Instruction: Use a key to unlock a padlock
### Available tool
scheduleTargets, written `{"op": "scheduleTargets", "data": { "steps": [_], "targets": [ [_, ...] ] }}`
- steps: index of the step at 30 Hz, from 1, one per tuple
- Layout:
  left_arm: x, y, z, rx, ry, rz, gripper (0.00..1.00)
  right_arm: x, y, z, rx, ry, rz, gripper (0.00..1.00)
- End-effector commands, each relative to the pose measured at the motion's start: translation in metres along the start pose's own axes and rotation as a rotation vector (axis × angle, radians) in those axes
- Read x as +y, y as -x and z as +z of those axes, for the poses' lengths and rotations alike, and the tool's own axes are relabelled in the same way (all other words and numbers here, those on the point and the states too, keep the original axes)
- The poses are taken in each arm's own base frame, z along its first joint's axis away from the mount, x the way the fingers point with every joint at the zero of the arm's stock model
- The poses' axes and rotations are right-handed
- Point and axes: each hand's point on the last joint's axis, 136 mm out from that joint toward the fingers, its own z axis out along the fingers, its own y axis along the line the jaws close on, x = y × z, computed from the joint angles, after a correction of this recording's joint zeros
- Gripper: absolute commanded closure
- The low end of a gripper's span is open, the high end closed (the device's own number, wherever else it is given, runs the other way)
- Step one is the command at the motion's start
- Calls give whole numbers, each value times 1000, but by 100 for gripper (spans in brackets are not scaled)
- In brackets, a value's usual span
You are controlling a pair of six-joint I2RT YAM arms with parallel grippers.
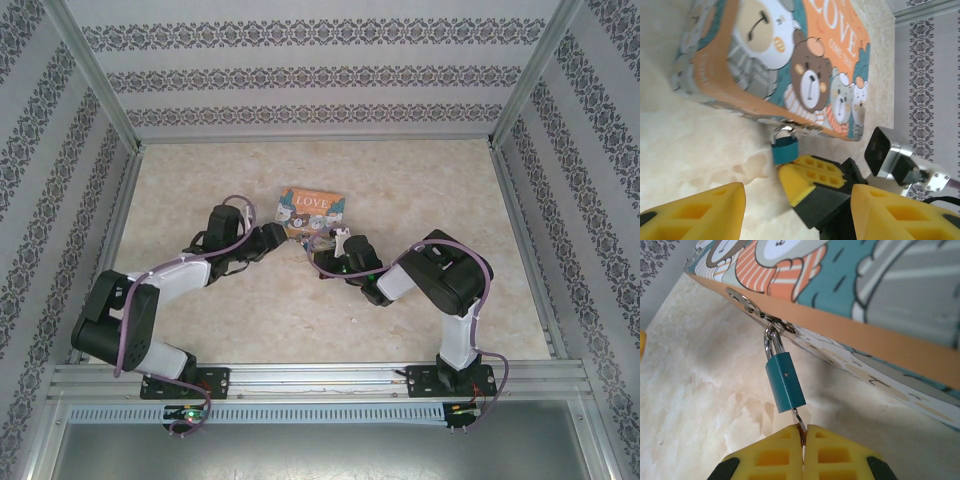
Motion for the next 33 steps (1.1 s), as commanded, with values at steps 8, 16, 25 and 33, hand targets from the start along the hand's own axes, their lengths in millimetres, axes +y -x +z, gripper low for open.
{"op": "scheduleTargets", "data": {
  "steps": [8, 16, 25, 33],
  "targets": [
    [-2, 8, -9, -78, -38, -10, 38, 23, 25, -3, -36, 100, 177, 100],
    [-1, 5, -3, -97, -132, -131, 44, 27, 30, 0, -23, 126, 274, 100],
    [-3, 6, 18, -69, -240, -199, 51, 35, 35, 1, -16, 151, 318, 100],
    [2, 6, 38, -46, -305, -244, 51, 36, 35, 2, -2, 153, 320, 100]
  ]
}}
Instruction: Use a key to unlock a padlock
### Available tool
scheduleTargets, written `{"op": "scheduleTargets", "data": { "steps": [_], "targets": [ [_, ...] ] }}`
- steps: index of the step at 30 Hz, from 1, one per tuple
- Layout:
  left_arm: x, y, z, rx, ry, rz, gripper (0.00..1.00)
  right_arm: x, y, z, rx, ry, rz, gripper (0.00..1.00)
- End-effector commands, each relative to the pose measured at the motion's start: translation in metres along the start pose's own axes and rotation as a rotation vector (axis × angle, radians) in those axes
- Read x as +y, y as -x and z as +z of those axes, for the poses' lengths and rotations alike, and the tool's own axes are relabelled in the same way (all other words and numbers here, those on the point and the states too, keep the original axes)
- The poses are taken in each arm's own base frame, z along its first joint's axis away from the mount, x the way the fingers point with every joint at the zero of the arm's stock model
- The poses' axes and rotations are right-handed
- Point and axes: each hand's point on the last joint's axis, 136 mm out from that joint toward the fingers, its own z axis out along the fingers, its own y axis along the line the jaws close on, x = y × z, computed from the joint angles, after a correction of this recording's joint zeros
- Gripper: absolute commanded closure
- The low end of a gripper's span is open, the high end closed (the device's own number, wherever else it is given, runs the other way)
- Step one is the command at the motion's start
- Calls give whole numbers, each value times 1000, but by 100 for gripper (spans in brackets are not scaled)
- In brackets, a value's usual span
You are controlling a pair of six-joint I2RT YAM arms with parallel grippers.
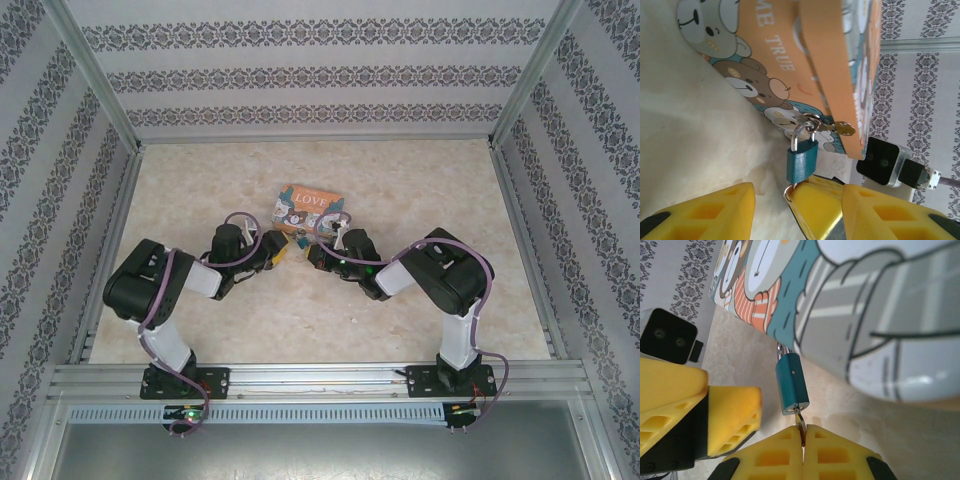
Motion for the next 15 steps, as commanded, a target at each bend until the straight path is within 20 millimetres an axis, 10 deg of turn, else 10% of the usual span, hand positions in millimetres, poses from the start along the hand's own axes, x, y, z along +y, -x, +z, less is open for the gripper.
{"op": "scheduleTargets", "data": {
  "steps": [1, 15],
  "targets": [
    [-25, 8, 6, -4, -130, 12, 51, 23, 17, -2, -25, 67, -7, 100],
    [-10, 2, 23, 28, -152, -53, 55, 30, 19, -1, -11, 80, 1, 100]
  ]
}}
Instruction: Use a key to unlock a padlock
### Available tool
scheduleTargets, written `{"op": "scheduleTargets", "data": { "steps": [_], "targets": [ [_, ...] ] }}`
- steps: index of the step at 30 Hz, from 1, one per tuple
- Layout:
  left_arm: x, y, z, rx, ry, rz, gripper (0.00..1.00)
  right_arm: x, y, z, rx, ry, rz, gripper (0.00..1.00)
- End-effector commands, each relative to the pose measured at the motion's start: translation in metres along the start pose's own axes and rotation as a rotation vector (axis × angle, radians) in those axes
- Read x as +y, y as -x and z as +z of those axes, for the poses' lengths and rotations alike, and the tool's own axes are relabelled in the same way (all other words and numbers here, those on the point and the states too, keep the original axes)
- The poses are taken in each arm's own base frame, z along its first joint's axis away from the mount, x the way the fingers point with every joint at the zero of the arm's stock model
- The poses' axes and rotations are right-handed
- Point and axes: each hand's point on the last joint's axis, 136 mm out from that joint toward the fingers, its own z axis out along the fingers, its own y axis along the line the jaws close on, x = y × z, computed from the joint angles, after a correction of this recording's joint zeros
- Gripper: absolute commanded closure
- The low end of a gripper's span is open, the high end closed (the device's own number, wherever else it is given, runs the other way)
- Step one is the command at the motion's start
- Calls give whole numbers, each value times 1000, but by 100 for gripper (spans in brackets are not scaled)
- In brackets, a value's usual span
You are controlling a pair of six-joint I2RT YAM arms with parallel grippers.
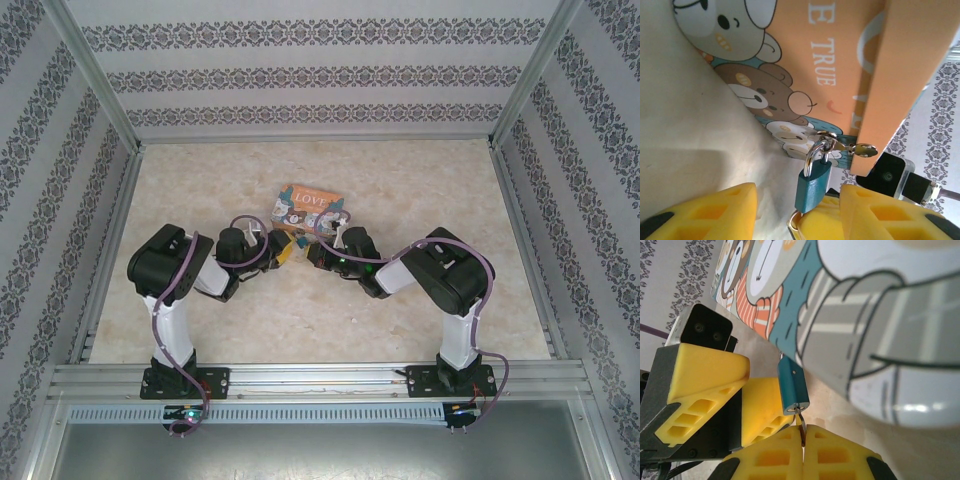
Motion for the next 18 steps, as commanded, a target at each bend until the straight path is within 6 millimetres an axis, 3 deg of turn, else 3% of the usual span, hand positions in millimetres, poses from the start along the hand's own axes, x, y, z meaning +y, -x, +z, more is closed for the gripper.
{"op": "scheduleTargets", "data": {
  "steps": [1, 18],
  "targets": [
    [-15, -3, 7, 22, -62, 19, 55, 28, 18, -2, -28, 79, -6, 100],
    [-19, -3, 21, 38, -76, 8, 64, 34, 20, -1, -12, 89, 16, 100]
  ]
}}
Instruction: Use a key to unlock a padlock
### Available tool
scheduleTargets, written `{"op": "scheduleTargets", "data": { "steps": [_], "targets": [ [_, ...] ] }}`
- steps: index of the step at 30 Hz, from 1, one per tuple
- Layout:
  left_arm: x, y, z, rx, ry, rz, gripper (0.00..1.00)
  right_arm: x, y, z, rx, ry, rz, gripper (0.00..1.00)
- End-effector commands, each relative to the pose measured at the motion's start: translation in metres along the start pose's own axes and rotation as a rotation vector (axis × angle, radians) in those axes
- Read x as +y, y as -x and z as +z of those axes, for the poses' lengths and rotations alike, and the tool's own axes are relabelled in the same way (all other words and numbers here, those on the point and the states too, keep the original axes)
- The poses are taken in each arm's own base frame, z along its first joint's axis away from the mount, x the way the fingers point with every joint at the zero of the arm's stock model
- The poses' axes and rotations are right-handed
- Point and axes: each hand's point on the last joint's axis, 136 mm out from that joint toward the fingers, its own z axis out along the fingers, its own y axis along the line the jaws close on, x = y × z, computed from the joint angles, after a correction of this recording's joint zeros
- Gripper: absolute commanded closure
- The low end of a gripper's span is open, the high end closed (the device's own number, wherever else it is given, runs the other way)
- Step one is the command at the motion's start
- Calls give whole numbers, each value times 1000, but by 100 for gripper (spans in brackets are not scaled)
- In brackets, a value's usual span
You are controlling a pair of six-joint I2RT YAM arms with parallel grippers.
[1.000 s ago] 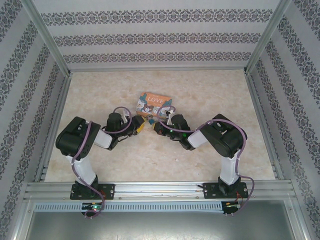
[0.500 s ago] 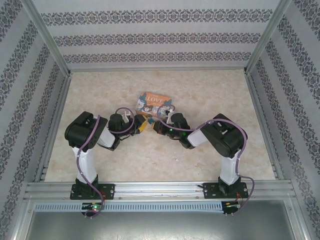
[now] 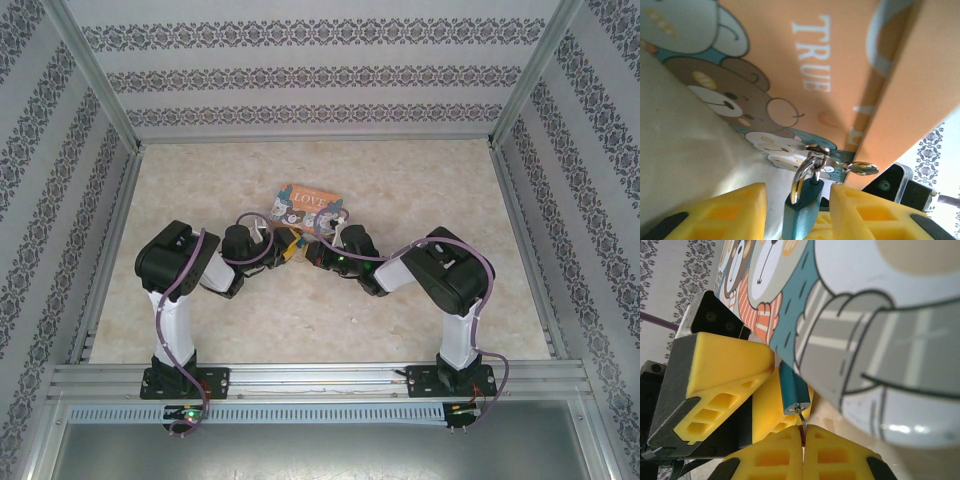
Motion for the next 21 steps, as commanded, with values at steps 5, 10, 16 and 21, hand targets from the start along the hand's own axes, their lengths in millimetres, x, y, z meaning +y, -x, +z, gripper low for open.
{"op": "scheduleTargets", "data": {
  "steps": [5, 10, 16, 21],
  "targets": [
    [-11, -3, 7, 25, -49, 21, 66, 32, 19, -4, -29, 86, -6, 100],
    [-12, -4, 8, 27, -51, 22, 72, 34, 20, -5, -25, 88, 1, 100],
    [-12, -4, 8, 27, -50, 22, 77, 34, 21, -6, -26, 88, 8, 100],
    [-14, -4, 7, 29, -49, 28, 79, 32, 21, -9, -38, 78, 9, 94]
  ]
}}
